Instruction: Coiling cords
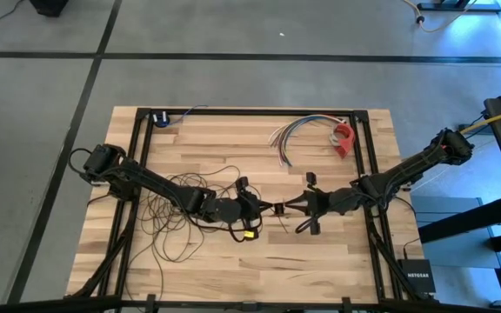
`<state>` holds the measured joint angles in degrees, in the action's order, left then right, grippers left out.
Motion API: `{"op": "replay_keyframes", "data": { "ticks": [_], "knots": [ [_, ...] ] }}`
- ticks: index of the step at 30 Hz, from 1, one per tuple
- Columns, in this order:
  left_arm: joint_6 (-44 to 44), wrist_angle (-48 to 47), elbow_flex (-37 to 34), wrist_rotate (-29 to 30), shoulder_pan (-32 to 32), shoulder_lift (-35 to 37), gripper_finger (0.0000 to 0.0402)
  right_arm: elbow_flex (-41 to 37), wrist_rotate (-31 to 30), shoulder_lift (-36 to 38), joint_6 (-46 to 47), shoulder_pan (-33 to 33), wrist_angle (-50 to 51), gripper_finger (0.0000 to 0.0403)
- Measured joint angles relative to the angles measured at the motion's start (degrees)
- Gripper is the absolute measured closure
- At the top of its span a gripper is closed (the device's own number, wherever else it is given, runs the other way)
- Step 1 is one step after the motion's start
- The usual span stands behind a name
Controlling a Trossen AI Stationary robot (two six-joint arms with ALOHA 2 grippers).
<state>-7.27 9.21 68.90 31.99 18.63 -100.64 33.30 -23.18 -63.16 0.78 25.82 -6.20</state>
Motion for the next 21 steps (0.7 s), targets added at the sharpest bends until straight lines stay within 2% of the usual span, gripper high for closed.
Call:
{"op": "replay_keyframes", "data": {
  "ticks": [8, 12, 15, 21],
  "knots": [
    [-0.05, -0.15, 0.0, 0.37, 0.15, -0.03, 0.04, 0.07, -1.03, 3.92, 0.24, 0.02, 0.04, 0.0332],
    [-0.01, -0.11, 0.0, 0.32, 0.15, -0.04, 0.0401, 0.09, 0.91, 4.25, 0.2, 0.02, 0.1, 0.0318],
    [0.27, -0.09, -0.02, 0.16, 0.19, -0.04, 0.0401, 0.09, 1.74, 3.43, -0.96, 0.02, -0.17, 0.0316],
    [0.44, 0.07, -0.02, 0.17, 0.17, -0.04, 0.0401, 0.09, -0.72, 2.07, -4.09, 0.02, -1.18, 0.0315]
  ]
}}
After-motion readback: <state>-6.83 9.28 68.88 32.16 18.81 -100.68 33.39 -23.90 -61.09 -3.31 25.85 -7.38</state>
